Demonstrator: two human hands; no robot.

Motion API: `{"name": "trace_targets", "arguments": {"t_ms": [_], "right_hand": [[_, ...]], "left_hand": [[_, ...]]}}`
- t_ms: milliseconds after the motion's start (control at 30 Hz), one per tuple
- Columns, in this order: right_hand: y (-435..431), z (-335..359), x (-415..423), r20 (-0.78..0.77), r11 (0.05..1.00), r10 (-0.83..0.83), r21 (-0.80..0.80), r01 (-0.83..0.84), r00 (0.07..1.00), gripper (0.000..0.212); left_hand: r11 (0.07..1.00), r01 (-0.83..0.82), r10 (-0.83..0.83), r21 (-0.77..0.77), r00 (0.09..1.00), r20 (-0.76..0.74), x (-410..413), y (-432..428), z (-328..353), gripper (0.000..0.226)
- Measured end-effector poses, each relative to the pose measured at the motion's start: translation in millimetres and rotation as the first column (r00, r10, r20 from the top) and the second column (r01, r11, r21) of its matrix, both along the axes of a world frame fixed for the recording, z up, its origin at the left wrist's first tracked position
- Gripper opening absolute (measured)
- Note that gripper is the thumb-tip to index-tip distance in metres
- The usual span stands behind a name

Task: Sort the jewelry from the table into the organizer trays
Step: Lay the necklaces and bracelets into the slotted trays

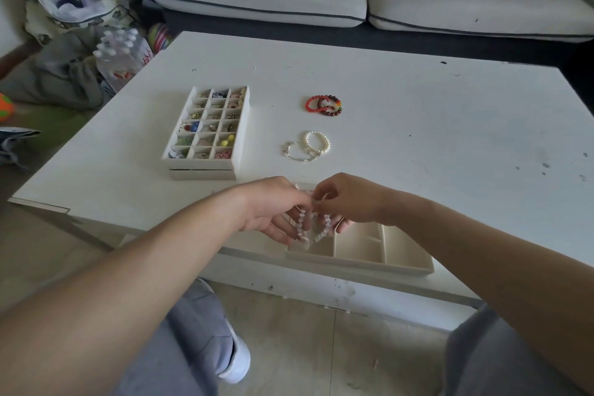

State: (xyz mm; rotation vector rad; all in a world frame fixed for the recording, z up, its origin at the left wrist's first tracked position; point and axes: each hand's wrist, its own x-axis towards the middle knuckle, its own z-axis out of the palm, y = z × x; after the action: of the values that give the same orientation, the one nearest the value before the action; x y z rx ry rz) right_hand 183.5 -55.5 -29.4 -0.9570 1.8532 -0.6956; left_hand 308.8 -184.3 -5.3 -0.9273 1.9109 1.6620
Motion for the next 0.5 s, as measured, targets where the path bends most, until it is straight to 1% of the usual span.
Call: {"name": "trace_targets", "arguments": {"t_ms": [133,233,300,400,500], "right_hand": [[1.2,-0.2,1.4,-0.032,1.000,0.023,0.019,-0.022,0.999,0.020],[-0.6,-1.6,2.2,-0.117,0.998,0.053,0.033,-0.049,0.992,0.016],[-2.1,-1.8,2.5,-0.184,0.998,0.060,0.038,-0.054,0.981,0.011],[-3.4,-0.5,3.1,-0.268,0.998,0.065,0.037,-0.057,0.961,0.014],[-4.2,0.5,4.7,-0.320,0.997,0.079,0.046,-0.067,0.944,0.013]], "left_hand": [[1.000,-0.011,0.011,-0.004,1.000,0.022,1.2,3.5,0.7,0.018],[1.000,-0.011,0.011,-0.007,0.999,0.034,1.0,4.0,1.4,0.020],[1.000,-0.014,0.015,-0.005,0.999,0.043,0.0,2.8,1.3,0.026],[0.999,-0.028,0.029,-0.016,0.998,0.052,-1.2,1.3,2.6,0.033],[0.998,-0.024,0.027,-0.060,0.999,0.045,-1.2,-0.5,5.3,0.031]]}}
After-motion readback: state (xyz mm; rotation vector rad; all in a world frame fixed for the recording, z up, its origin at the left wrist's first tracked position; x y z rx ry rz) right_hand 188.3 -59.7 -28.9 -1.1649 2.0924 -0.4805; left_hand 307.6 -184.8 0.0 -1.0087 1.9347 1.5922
